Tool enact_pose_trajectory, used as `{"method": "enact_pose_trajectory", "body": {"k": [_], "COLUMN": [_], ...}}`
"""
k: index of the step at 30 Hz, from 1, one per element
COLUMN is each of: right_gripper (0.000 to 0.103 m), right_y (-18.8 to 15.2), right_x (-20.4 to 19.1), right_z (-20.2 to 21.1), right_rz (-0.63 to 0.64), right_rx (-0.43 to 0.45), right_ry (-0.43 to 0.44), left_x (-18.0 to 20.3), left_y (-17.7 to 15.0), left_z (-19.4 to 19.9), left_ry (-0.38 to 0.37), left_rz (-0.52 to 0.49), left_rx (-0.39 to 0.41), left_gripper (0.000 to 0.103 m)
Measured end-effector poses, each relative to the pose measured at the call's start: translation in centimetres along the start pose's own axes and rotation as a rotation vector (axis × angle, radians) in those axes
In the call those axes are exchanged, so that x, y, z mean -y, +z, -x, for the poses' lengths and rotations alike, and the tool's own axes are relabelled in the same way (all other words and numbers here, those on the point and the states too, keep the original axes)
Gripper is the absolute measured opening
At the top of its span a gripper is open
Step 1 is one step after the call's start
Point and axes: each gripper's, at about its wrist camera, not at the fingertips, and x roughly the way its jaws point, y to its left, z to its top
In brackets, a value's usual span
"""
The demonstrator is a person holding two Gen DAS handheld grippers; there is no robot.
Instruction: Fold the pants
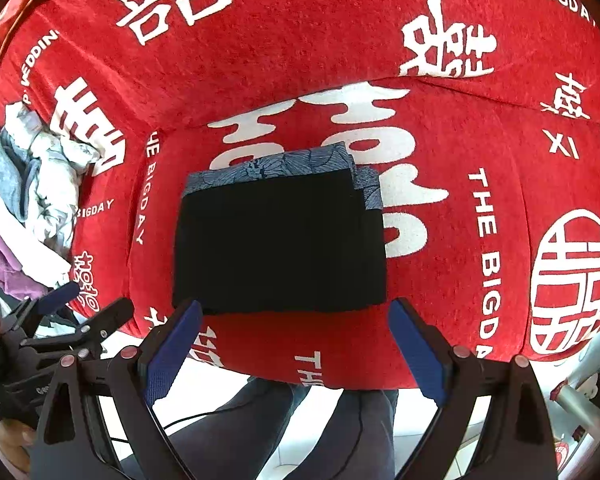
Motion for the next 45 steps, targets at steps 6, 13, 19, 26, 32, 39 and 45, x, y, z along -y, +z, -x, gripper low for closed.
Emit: {"method": "enact_pose_trajectory", "body": {"k": [6, 13, 19, 26, 32, 39, 45], "right_gripper": [0.095, 0.095, 0.095, 0.095, 0.095, 0.095, 0.095], "right_y": [-0.3, -0.2, -0.4, -0.4, -0.5, -0.7, -0.7], "right_x": [-0.9, -1.3, -0.6, -0.9, -1.0, -0.8, -0.5], "right_z": [0.7, -0.4, -1.2, -1.2, -1.3, -1.2, -0.9], "right_rz": [0.031, 0.057, 0.022, 0.034, 0.033, 0.025, 0.016], "right_rx": [0.009, -0.068, -0.118, -0.122, -0.128, -0.132, -0.12], "right_ry": [0.059, -0.039, -0.076, -0.097, -0.104, -0.114, -0.122], "left_x": [-0.4, -0.9, -0.9, -1.1, -1.2, -1.3, -1.2], "left_y": [0.2, 0.4, 0.6, 0.4, 0.3, 0.2, 0.1], "left_z": [0.7, 1.1, 1.4, 1.6, 1.7, 1.8, 1.7], "left_ry": [-0.019, -0.014, -0.009, -0.009, -0.007, -0.001, -0.002], "left_rz": [0.021, 0.036, 0.035, 0.049, 0.054, 0.058, 0.063], "left_rx": [0.002, 0.01, 0.022, 0.024, 0.027, 0.031, 0.023], "left_gripper": [0.103, 0.103, 0.103, 0.103, 0.103, 0.103, 0.103]}}
